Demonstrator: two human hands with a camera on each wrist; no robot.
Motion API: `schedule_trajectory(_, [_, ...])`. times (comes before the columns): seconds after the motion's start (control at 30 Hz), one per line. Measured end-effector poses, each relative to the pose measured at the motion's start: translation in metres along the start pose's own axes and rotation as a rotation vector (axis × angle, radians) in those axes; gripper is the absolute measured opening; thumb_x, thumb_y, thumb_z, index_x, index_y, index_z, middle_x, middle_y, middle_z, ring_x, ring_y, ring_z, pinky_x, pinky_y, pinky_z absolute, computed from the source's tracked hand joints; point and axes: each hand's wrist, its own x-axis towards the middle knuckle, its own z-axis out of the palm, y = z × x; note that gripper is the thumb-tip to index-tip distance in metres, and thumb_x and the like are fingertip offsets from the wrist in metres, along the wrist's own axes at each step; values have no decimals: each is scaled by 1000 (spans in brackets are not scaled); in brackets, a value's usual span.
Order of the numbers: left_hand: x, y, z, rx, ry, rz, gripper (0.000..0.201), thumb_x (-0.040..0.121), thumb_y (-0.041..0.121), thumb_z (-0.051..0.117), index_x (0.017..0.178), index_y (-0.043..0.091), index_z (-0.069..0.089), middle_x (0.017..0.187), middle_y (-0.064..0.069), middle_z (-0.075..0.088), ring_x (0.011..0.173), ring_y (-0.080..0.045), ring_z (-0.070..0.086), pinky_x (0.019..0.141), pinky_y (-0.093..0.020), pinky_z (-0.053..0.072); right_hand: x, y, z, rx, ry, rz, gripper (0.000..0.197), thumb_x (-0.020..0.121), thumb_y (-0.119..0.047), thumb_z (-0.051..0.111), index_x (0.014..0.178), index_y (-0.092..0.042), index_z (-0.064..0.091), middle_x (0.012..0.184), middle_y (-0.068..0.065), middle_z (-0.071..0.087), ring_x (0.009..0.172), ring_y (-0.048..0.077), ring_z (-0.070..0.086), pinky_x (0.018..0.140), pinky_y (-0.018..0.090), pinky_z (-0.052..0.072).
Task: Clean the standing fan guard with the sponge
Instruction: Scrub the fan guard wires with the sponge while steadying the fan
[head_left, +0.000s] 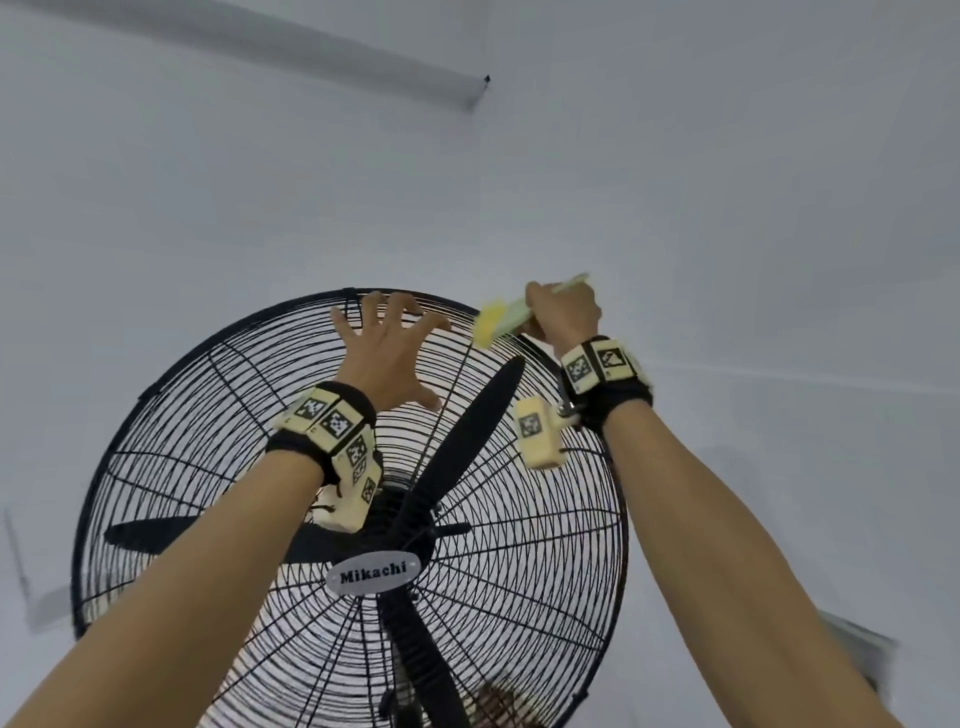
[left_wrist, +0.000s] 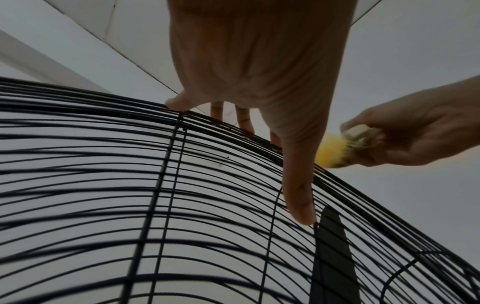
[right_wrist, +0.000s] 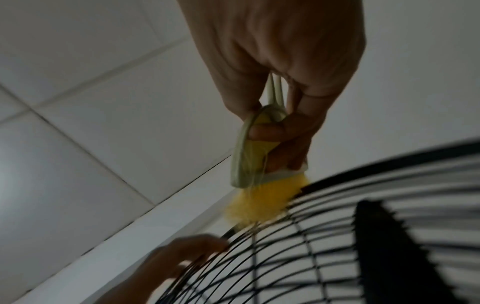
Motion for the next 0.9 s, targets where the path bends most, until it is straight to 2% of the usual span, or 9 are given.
schedule_trajectory(0.1, [3,2,2,5,-5,4,107,56,59,95,148,46,42,154,0,29,151,-39,10,113,-83,5,15,32,-34,-242,59,108,46,87,-34,66,114,3,66,113,16,70,106,34,65,79,30,50])
schedule_trajectory(0.2, [3,7,1,18,-9,4,107,57,60,94,149,45,41,155,0,28,151,-39,10,114,-83,5,17,39,-52,-390,58,70,39,86,-30,65,106,5,64,102,16,69,101,33,64,74,31,47])
schedule_trajectory(0.33, [0,5,2,20,12,7,107,57,62,93,148,46,41,155,1,30,150,-38,12,114,-82,9,9,1,-16,-101,-33,-129,21,83,-29,69,96,-13,69,99,4,65,101,23,64,96,38,55])
schedule_trajectory(0.43, [-3,-1,1,17,29,16,106,57,63,93,148,47,42,155,2,30,150,-37,13,114,-80,9,2,-9,5,66,-50,-101,26,86,-22,69,108,-10,72,110,10,69,113,33,67,101,48,55])
schedule_trajectory(0.5, [-2,-2,1,15,30,18,106,58,63,92,149,47,41,155,3,29,150,-36,12,115,-80,8,3,4,-3,-34,-7,-89,33,92,-22,64,117,-3,70,120,15,71,116,33,65,100,37,53])
schedule_trajectory(0.57, [-1,0,2,27,23,17,106,59,64,91,150,47,40,156,3,28,151,-37,11,115,-81,8,7,25,-26,-191,39,-13,37,93,-24,60,117,3,67,118,16,70,114,33,66,82,22,49])
schedule_trajectory(0.7, [0,5,4,33,18,17,107,60,65,91,151,46,40,156,1,28,151,-37,12,114,-82,7,9,57,-64,-505,-16,106,39,75,-33,54,91,2,58,100,21,63,113,40,61,78,33,45])
schedule_trajectory(0.8, [1,4,5,35,17,21,107,60,65,91,152,46,38,156,1,27,152,-38,11,114,-82,6,6,34,-49,-320,40,-40,35,89,-27,58,104,3,66,108,19,70,110,37,63,85,32,44])
schedule_trajectory(0.9, [-1,1,5,34,32,22,107,60,65,90,152,47,38,157,2,28,152,-36,11,115,-81,7,3,7,-13,28,-44,-100,14,87,-23,65,100,-18,69,109,8,69,113,31,66,102,44,53])
